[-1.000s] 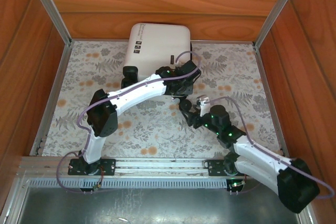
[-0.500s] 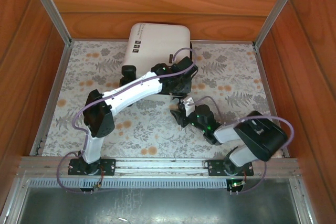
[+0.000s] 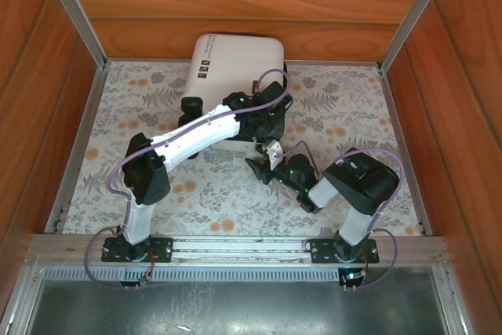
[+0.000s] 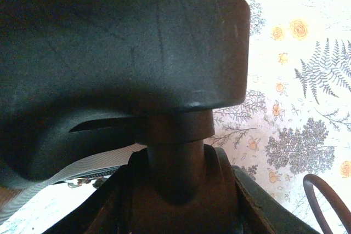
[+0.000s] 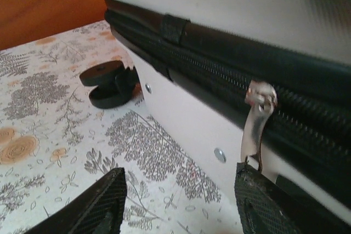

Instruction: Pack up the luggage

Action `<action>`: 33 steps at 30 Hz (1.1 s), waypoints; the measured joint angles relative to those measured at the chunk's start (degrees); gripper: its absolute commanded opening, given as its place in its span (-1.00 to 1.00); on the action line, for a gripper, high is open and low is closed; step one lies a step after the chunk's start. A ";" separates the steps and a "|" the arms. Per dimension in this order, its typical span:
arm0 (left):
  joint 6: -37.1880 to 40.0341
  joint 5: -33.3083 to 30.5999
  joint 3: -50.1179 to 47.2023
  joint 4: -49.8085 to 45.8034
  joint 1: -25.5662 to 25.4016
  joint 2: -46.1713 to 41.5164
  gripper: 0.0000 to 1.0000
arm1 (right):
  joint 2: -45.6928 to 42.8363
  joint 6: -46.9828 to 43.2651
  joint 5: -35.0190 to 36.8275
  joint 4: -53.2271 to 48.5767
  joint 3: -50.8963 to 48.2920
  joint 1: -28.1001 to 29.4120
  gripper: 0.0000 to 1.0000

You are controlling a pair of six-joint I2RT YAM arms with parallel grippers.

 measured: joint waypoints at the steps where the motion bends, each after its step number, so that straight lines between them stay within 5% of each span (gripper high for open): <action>1: 0.00 0.24 -0.24 0.24 0.09 -0.11 -1.00 | 0.33 -0.04 0.00 0.46 0.37 -0.02 0.08; 12: 0.48 1.44 -2.43 2.64 1.81 -1.18 -1.00 | 3.87 -0.46 1.09 1.92 2.80 -0.13 -0.15; 26: 0.46 1.77 -4.37 5.51 2.56 -1.92 -1.00 | 6.88 1.42 1.70 2.23 3.04 -0.85 0.07; 33: 0.37 4.00 -5.33 7.30 4.50 -2.08 -1.00 | 5.90 3.65 -1.20 1.18 1.81 -6.60 0.08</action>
